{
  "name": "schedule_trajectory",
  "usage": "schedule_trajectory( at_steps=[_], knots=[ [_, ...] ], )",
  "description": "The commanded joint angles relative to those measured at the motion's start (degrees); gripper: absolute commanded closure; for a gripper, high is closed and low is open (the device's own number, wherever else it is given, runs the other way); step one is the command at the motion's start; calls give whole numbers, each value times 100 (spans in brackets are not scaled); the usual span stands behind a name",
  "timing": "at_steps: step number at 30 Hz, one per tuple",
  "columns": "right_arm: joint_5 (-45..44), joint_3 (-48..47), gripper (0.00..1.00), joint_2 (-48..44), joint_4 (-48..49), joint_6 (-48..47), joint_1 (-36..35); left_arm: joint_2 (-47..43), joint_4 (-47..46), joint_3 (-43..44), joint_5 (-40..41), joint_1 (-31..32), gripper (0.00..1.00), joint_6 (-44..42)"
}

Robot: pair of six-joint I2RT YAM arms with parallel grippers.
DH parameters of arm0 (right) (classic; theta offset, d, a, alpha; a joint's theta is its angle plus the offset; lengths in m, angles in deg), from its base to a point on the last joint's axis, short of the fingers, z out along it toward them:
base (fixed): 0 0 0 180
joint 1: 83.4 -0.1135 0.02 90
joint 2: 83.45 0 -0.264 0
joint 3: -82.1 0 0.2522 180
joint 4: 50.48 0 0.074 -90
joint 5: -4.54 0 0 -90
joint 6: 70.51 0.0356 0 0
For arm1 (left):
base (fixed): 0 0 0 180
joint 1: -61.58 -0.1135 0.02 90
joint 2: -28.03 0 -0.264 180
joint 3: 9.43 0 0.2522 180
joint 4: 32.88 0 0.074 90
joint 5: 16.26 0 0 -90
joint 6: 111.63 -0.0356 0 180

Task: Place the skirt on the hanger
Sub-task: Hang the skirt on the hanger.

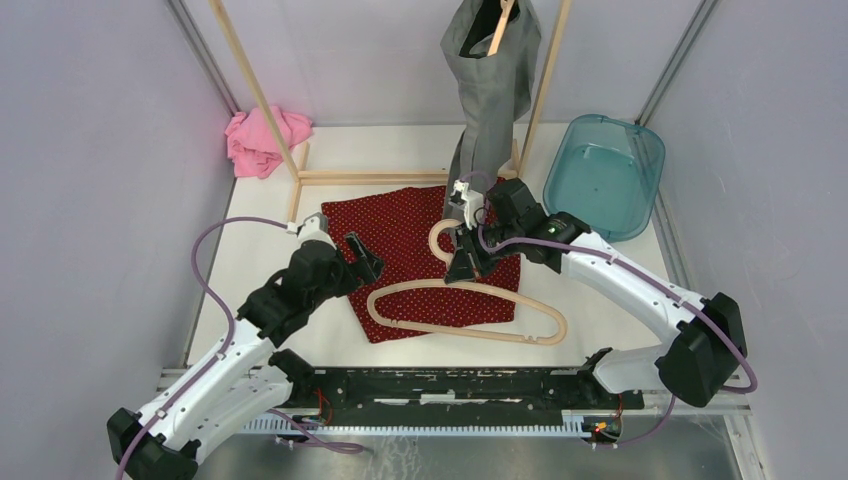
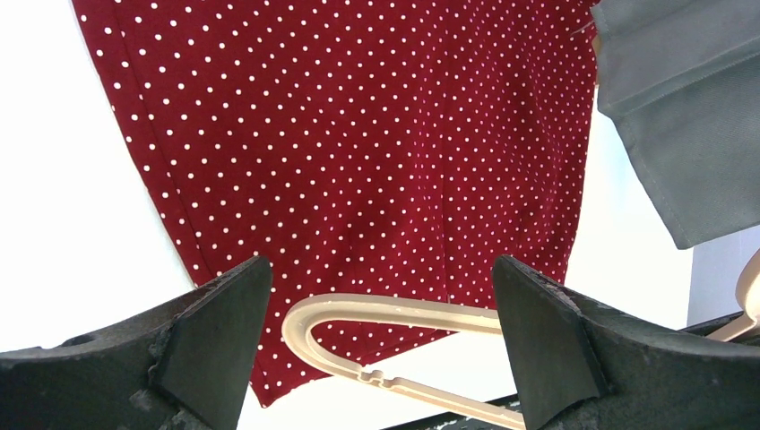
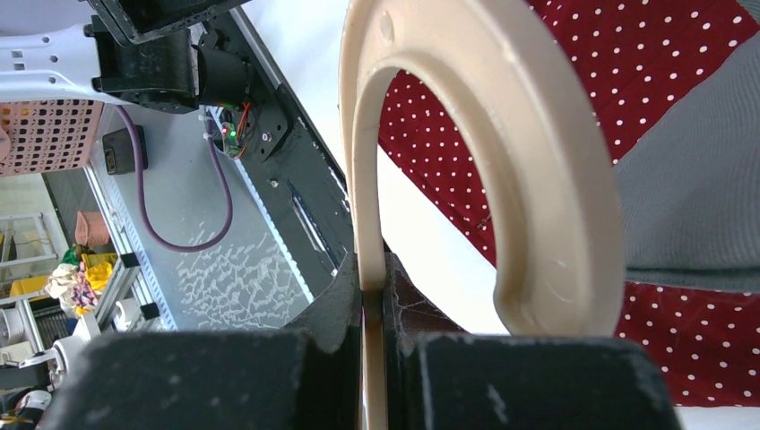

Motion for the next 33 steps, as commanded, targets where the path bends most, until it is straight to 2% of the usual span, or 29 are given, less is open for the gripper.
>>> schedule_trajectory(
  at_steps=[1,33],
  knots=[
    [136,-57,99,54,312,33,-7,7,-279,35,-11,11,1,86],
    [197,43,99,170,562,77,-22,131,-320,-26,47,6,1,54]
  ],
)
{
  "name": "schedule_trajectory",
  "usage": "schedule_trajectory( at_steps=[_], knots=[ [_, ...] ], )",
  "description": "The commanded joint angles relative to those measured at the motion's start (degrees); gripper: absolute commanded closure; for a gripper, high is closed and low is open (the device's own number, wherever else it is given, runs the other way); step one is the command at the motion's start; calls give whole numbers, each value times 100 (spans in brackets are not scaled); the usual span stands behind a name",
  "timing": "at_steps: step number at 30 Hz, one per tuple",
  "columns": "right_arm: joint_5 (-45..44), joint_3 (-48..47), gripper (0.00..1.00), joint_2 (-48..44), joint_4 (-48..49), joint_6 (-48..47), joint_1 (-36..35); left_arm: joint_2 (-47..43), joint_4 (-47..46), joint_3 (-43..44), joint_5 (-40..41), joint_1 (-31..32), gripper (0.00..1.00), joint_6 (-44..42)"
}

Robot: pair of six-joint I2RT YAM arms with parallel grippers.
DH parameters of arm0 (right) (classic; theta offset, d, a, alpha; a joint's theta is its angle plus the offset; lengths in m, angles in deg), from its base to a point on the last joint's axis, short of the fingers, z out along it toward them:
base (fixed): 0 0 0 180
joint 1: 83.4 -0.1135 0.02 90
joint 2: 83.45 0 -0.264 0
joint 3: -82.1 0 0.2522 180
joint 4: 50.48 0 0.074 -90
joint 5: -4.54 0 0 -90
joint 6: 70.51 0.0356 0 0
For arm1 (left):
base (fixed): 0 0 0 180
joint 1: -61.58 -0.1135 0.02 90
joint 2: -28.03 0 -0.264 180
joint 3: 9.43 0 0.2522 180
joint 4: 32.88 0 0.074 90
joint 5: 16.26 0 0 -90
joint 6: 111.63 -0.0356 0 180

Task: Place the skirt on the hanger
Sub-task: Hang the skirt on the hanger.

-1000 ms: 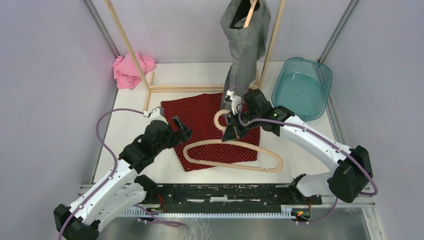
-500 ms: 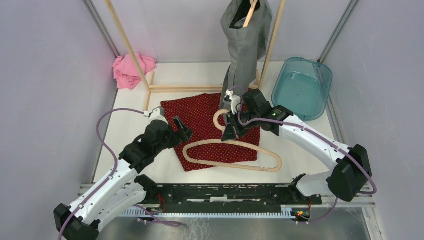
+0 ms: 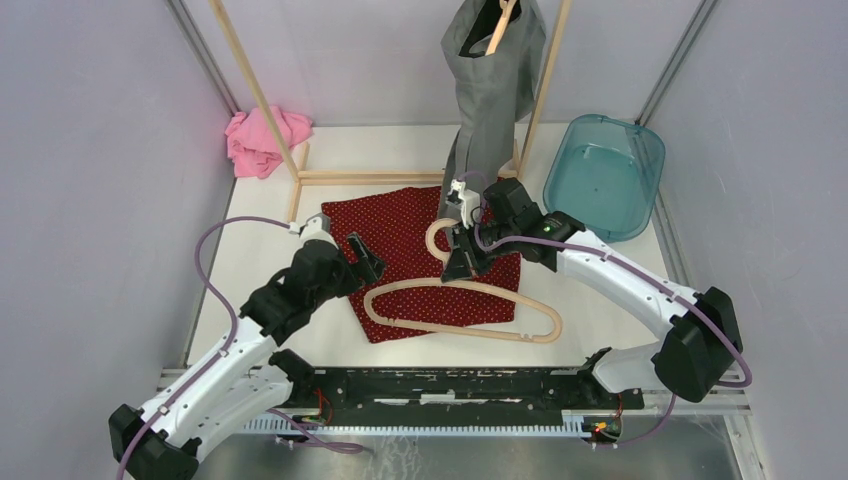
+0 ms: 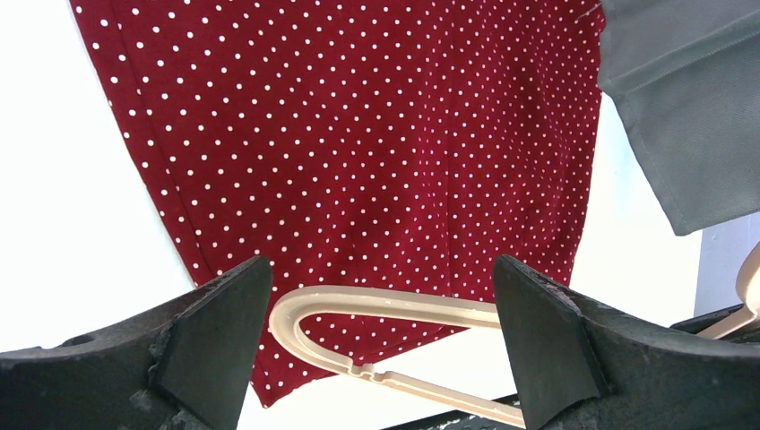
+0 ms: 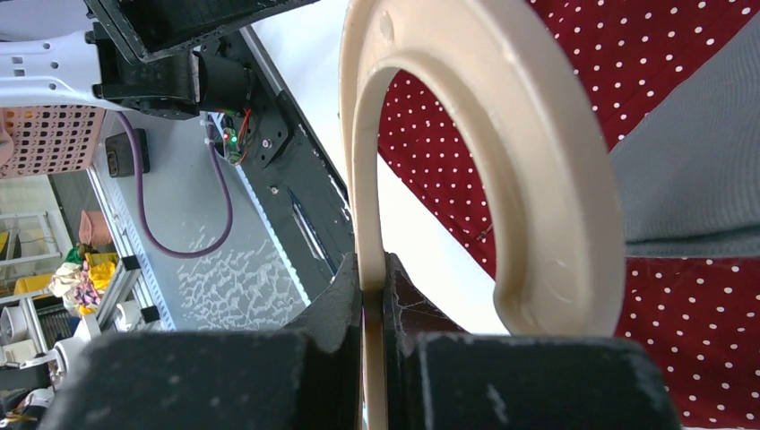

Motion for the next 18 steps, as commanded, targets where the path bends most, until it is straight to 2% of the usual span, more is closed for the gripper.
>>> schedule_trajectory(
  at_steps=[1,11,18],
  knots=[
    [142,44,99,15,370,42,-21,72,-273,28,125,10,1,47],
    [176,496,99,-151,656,-10,-33,382,6,227,421,-77,1,24],
    [604,1312,99,-249,2165,610,-364,671,174,517,443,-104,1,-75]
  ],
)
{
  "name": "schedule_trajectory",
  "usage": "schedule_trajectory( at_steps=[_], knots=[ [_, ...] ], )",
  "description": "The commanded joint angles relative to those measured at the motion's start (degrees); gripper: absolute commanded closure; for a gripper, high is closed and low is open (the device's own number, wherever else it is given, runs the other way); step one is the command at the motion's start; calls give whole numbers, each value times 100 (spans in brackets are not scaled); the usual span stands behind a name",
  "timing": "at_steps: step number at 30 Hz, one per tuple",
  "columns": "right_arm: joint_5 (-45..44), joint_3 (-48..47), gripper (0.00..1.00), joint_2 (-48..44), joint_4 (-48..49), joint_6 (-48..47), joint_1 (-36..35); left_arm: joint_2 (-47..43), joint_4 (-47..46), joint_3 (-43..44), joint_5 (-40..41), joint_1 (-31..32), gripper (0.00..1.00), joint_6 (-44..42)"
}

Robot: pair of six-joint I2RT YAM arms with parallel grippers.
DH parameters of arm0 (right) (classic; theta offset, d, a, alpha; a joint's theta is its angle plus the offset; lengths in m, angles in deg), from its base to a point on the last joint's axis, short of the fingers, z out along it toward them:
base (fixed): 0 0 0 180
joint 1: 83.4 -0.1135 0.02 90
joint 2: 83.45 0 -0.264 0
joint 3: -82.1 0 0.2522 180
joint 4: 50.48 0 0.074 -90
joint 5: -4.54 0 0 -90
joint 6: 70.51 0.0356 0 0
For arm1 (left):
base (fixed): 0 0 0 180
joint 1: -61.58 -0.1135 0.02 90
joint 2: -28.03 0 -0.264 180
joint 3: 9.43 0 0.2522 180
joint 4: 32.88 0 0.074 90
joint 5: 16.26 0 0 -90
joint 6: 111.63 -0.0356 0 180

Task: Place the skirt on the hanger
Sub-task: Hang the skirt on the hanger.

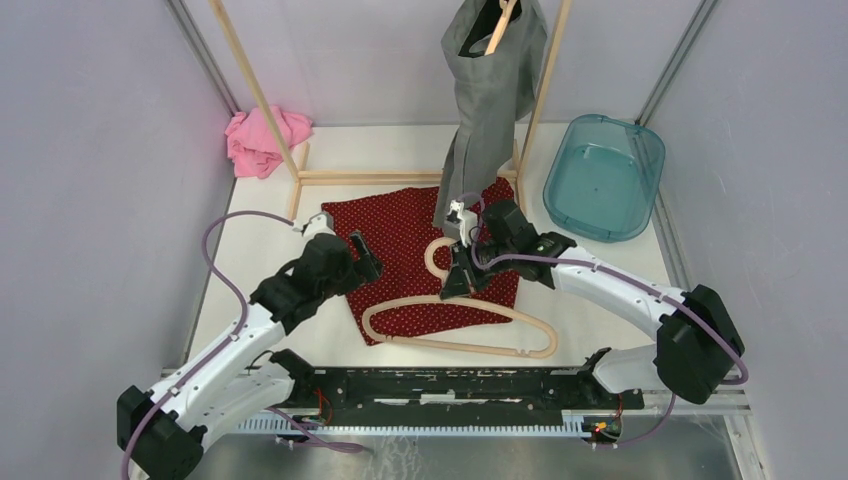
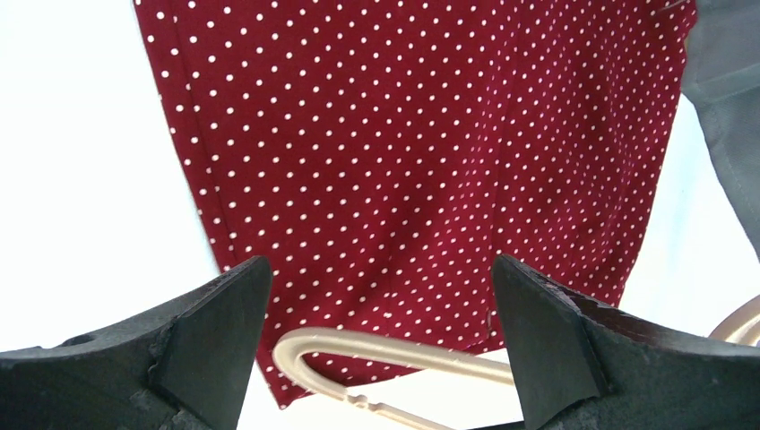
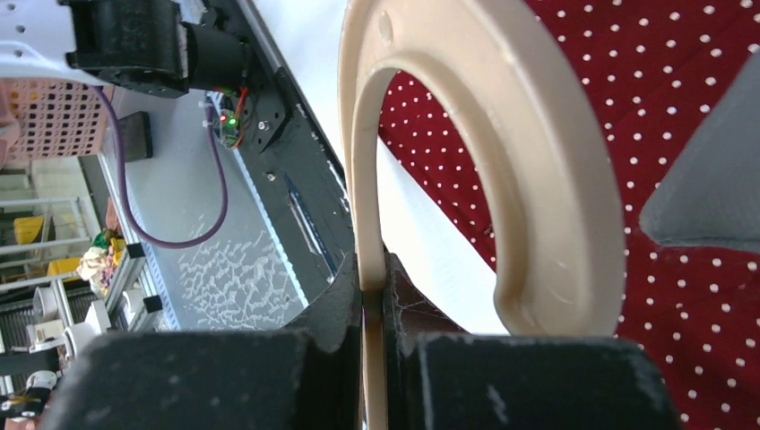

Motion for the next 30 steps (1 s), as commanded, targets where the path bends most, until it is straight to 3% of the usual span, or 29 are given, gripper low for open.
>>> schedule_trajectory(
  at_steps=[1,7,14,20,25,30],
  knots=[
    [487,450,99,-212,1489,519,-247,207,5,460,114,-32,0,-123],
    [740,795,99,-131,2293,724,-271,524,168,695,39,-31,3,-247],
    [746,589,99,-271,1936,274,-271,572,290,855,135,-27,4,-229],
    [1056,673,99,85,2391,497,-271,531,413,925,158,-31,4,-257],
    [1261,955,99,449,3143,857,-284,365,369,892,-252,-32,6,-410],
    [1347,1035,99,838,3438,821,-359,253,340,785,-815,-22,16,-611]
  ],
)
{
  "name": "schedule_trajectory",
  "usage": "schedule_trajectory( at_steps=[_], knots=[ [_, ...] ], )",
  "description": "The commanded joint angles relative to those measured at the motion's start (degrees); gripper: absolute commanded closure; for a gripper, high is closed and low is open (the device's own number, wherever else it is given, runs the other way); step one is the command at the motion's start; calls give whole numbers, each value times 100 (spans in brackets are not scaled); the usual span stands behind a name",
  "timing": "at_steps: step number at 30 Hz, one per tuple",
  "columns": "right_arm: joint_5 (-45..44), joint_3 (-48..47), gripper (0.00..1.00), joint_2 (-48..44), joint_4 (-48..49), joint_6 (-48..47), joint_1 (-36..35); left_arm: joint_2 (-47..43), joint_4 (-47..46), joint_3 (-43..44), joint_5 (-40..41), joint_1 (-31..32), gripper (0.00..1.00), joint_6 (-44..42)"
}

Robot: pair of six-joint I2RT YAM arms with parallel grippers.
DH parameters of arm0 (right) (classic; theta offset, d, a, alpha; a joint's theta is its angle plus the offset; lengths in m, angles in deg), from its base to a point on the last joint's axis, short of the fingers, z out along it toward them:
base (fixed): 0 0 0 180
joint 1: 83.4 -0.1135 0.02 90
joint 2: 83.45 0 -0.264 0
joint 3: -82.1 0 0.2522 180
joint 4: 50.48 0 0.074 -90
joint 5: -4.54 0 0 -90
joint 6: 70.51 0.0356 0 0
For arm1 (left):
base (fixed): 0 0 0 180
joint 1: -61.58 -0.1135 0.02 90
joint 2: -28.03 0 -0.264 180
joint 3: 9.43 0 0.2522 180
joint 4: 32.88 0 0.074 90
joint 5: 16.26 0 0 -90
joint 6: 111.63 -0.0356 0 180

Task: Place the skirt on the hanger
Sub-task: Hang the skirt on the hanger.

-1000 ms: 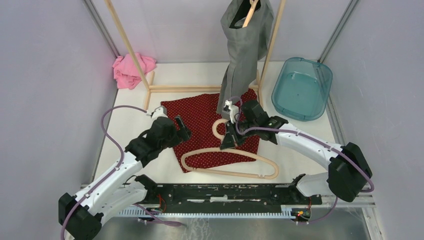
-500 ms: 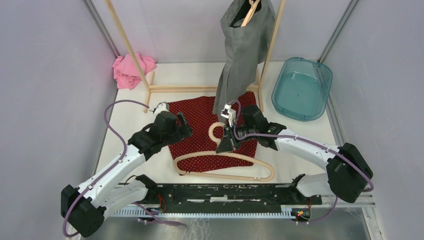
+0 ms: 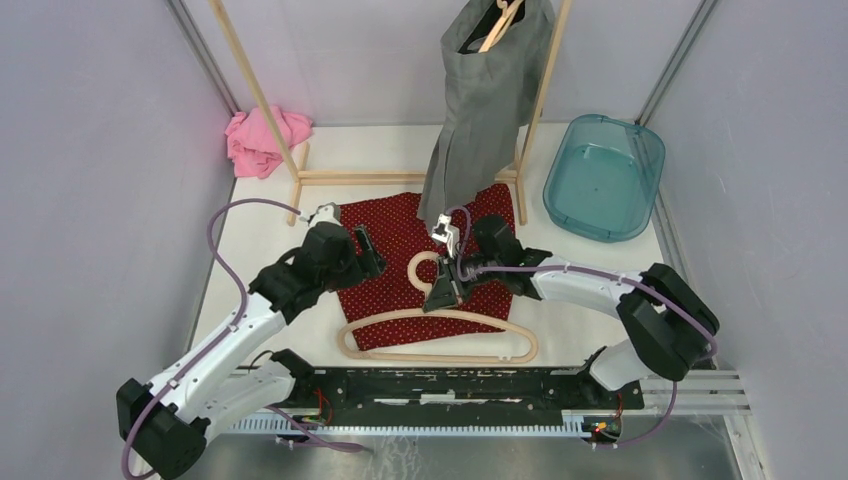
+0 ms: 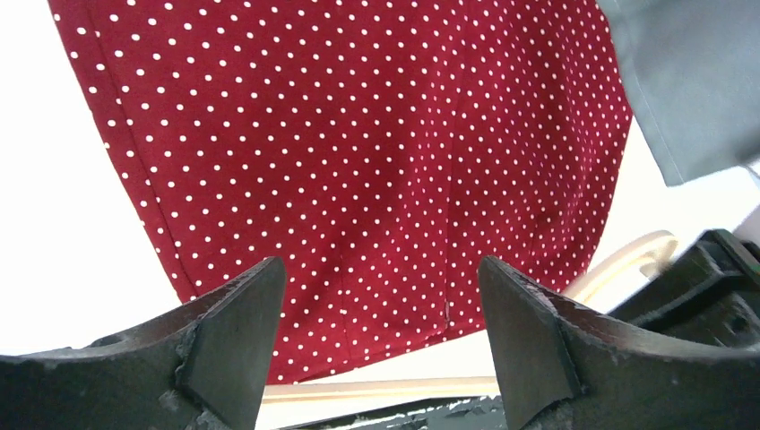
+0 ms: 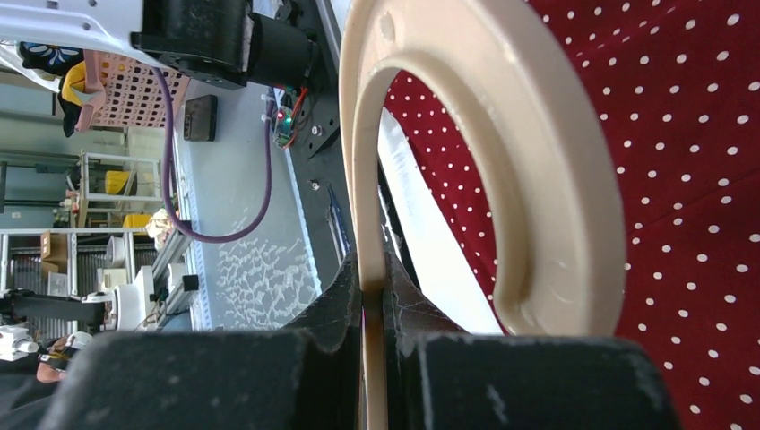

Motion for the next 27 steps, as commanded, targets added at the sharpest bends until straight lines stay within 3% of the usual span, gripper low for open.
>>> schedule_trajectory(
  at_steps=[1,10,27],
  knots=[
    [254,47,99,248,693,7,-114,-189,-71,78,-580,-25,18,-423],
    [-274,297,99,390,1051,-291,-307,-396,511,-134,-1384,-3,44,-326],
    [-1154,710,99,690,2010,-495,-384,-1184,1118,-762,-1579,20,44,431]
  ],
)
